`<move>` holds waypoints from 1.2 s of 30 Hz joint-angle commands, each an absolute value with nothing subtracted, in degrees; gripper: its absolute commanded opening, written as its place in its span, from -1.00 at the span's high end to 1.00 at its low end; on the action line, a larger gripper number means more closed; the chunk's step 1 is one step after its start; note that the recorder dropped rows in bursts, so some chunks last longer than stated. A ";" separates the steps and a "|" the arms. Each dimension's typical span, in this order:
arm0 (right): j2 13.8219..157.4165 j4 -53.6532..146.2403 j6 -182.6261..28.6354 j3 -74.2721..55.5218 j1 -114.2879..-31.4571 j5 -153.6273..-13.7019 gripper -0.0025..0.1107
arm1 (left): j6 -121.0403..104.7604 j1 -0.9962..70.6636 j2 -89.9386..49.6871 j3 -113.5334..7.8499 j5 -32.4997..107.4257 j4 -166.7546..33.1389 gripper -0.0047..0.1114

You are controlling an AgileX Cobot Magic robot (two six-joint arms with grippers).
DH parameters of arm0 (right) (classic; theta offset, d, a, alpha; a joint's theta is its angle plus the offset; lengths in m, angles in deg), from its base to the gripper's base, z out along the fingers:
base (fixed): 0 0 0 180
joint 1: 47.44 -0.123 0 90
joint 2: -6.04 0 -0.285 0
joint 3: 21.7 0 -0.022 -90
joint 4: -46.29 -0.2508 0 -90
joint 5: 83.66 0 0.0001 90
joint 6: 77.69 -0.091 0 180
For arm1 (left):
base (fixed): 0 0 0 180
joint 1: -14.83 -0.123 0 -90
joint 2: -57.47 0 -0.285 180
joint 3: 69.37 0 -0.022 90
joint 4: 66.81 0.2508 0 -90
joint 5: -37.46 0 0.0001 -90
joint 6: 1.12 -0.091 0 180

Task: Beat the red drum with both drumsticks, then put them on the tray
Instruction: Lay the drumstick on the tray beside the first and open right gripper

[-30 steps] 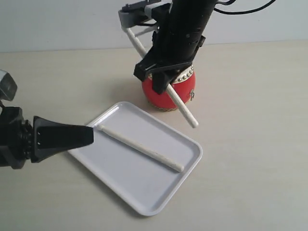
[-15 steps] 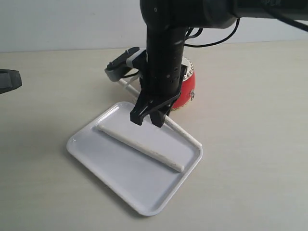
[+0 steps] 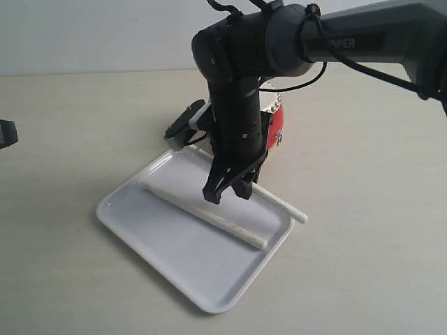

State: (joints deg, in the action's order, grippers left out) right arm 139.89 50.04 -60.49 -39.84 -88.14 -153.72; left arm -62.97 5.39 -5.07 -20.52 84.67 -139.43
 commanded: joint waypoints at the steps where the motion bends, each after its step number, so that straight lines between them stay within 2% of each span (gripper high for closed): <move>1: 139.79 49.38 -58.31 -40.23 -88.71 -153.63 0.96 | -62.59 5.73 -5.06 -20.76 83.92 -139.37 0.92; 14: 139.79 41.99 -48.80 -40.34 -88.71 -152.53 0.96 | -64.35 5.73 -5.06 -17.65 82.50 -142.61 0.92; 28: 139.91 41.97 -49.78 -40.34 -88.71 -148.23 0.95 | -65.31 5.73 -5.06 -17.65 82.61 -142.72 0.92; 30: 139.91 41.97 -49.90 -40.34 -88.71 -148.23 0.92 | -65.31 5.73 -5.06 -17.65 82.61 -142.72 0.92; 36: 139.91 42.05 -49.90 -40.34 -88.71 -147.80 0.61 | -65.45 5.73 -5.06 -17.65 82.61 -142.83 0.92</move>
State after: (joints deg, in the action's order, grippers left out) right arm 139.89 41.89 -49.76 -39.84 -88.72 -148.30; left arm -65.14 5.48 -5.07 -17.76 82.97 -142.10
